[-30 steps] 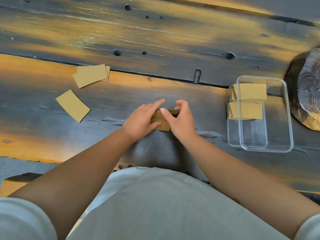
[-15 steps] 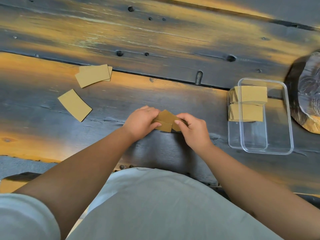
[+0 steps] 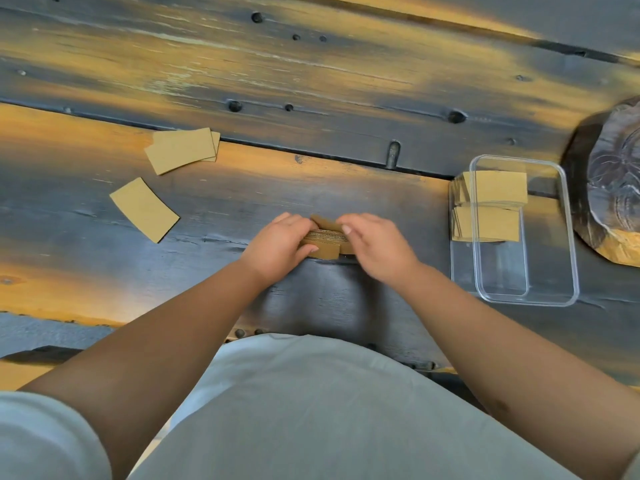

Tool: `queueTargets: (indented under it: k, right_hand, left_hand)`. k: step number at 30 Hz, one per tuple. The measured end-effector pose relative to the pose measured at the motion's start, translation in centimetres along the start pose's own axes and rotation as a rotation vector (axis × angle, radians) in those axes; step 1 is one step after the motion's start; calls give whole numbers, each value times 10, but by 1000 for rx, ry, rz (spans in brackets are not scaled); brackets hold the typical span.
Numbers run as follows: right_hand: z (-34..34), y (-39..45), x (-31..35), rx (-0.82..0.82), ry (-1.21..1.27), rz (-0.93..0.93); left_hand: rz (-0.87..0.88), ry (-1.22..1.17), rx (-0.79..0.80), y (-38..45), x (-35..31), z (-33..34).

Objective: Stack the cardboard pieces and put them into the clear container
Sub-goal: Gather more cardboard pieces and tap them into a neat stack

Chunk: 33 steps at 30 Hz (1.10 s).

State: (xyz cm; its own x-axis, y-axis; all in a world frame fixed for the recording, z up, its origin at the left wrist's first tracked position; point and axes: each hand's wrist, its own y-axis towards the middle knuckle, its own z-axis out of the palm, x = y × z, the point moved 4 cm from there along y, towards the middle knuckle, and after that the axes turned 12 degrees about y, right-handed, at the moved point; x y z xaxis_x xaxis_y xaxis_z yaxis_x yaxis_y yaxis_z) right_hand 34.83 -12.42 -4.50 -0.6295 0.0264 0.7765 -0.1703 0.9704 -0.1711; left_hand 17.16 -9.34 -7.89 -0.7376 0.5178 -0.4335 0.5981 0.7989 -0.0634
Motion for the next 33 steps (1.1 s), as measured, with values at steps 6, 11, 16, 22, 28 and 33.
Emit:
queueTargets:
  k: [6,11,16,22,28,33]
  right_hand:
    - [41,-8,-4,156,-265,103]
    - [40,-3,-6,203,-411,84]
    - [40,-6,-8,299,-383,83]
    - [33,4,-9,285,-253,171]
    - [44,13,2,286,-146,234]
    - [41,14,-3,165,-158,236]
  left_hand:
    - [-151,-80,-111,-7,3,-2]
    - [-20,473,51,-4,-1,-5]
    - [-20,589,227,-2,-2,-9]
    - [-81,550,285,5,-1,-13]
    - [-171,259,317,12,-3,-7]
    - [-209,200,320,19,-3,-5]
